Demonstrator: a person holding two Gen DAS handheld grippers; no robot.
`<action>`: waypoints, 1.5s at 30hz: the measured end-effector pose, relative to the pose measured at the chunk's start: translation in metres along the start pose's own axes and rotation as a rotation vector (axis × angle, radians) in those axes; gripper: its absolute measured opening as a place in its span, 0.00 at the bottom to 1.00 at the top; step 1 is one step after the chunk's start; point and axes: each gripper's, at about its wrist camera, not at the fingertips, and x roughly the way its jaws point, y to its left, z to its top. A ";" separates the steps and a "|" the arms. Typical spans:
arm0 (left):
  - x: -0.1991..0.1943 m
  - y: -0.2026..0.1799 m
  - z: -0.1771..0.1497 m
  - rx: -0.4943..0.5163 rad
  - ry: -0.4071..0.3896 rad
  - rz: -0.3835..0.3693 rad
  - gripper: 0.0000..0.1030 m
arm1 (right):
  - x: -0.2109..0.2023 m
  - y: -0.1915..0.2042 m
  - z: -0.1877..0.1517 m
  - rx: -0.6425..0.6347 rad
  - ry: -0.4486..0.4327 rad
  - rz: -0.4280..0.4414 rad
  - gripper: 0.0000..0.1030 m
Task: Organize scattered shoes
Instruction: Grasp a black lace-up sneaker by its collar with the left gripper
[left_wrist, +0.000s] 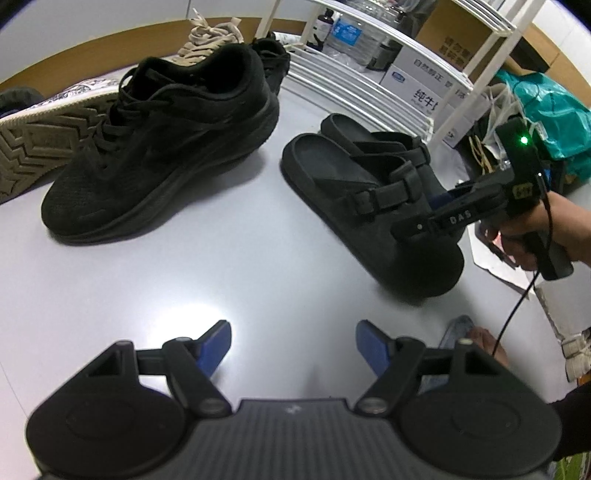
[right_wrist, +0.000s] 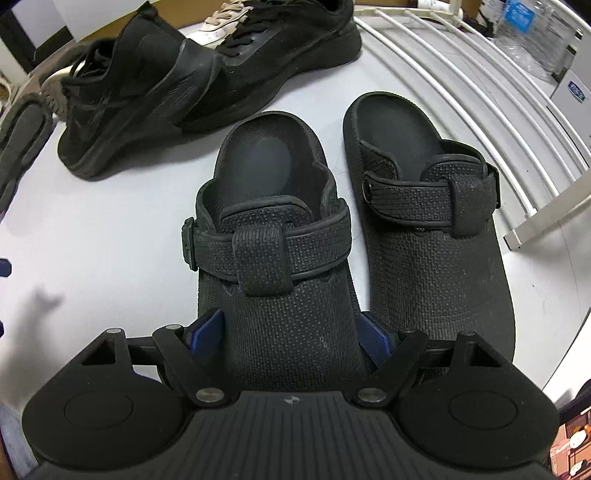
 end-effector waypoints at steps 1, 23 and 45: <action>0.000 0.000 0.002 0.006 -0.004 0.006 0.75 | -0.001 0.001 0.000 -0.002 -0.006 -0.001 0.83; 0.003 0.036 0.093 -0.021 -0.216 0.250 0.80 | -0.042 0.011 -0.017 0.023 -0.119 -0.014 0.84; 0.028 0.095 0.139 -0.370 -0.270 0.243 0.65 | -0.040 0.034 -0.024 -0.009 -0.082 0.061 0.84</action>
